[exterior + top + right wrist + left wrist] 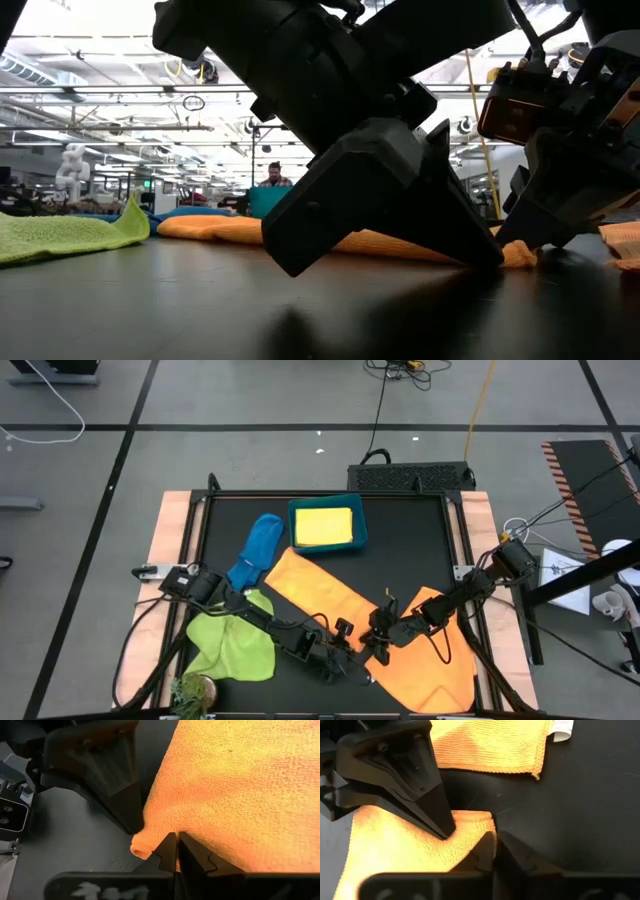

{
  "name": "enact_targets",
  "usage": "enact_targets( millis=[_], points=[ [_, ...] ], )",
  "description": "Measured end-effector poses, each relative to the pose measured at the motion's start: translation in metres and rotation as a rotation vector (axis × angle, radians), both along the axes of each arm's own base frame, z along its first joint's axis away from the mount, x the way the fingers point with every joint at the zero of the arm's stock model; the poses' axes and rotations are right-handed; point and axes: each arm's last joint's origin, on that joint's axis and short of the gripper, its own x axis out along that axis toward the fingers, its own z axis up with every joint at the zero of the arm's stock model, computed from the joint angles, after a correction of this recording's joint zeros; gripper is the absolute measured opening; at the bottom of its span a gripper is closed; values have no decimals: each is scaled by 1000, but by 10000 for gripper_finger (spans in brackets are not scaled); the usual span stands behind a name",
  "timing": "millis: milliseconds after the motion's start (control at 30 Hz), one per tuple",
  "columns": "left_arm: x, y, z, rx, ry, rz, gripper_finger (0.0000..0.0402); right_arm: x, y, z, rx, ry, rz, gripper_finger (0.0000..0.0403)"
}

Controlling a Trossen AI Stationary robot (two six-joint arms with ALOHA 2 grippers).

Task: Fold microfiber towels
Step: Fold the top orange microfiber cloth

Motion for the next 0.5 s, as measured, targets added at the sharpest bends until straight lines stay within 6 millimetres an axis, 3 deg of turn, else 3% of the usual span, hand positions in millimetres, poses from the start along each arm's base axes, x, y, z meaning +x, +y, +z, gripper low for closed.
enact_targets(
  millis=[233,500],
  points=[
    [0,0,2,3,-11,8,2,-3,0,13,-42,-27,117,7],
    [-5,-4,13,14,-18,15,1,-19,-9,61,-240,-130,169,23]
  ],
)
